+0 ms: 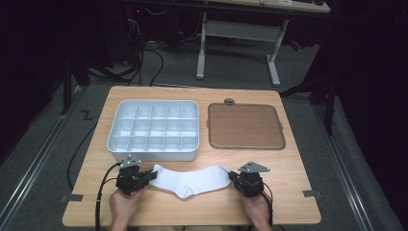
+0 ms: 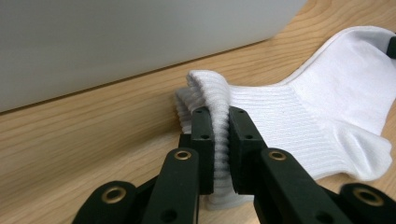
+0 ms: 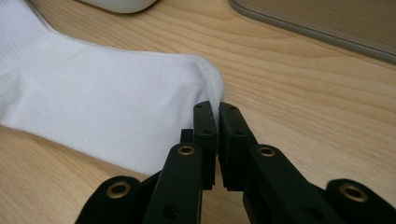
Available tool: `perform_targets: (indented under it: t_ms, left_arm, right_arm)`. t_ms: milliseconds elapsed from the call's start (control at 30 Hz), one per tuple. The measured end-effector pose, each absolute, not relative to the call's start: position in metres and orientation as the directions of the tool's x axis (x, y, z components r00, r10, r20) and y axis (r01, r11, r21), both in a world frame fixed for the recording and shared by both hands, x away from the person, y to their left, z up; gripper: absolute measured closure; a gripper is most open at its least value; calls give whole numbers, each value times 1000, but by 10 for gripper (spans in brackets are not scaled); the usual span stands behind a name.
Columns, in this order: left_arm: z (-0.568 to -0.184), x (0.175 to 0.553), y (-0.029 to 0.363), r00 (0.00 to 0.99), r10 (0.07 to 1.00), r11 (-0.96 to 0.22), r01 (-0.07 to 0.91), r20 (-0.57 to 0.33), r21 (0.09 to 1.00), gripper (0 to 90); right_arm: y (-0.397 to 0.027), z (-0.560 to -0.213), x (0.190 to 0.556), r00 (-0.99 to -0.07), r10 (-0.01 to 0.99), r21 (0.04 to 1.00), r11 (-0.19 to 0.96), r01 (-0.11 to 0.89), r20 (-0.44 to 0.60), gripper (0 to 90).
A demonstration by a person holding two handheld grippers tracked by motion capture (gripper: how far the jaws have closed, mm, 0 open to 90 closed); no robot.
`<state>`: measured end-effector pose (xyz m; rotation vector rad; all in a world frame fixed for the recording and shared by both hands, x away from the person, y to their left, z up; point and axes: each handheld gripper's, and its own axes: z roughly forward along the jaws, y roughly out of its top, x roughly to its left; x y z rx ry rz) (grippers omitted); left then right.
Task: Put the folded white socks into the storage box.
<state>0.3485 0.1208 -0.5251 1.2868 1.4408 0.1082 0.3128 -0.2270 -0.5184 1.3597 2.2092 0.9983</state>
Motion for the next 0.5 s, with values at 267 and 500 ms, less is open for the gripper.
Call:
perform_targets:
  t_ms: [267,500]
  left_arm:
    - [-528,350,106,254,713,396,624,-654,674,822]
    - [-528,353,92,275,730,358,625,-625,693,812]
  right_arm:
    - [-242,-521,308,-443,896,726,274,631,46,869]
    - [-250,-522,309,-416,909,724,266,637,33,867]
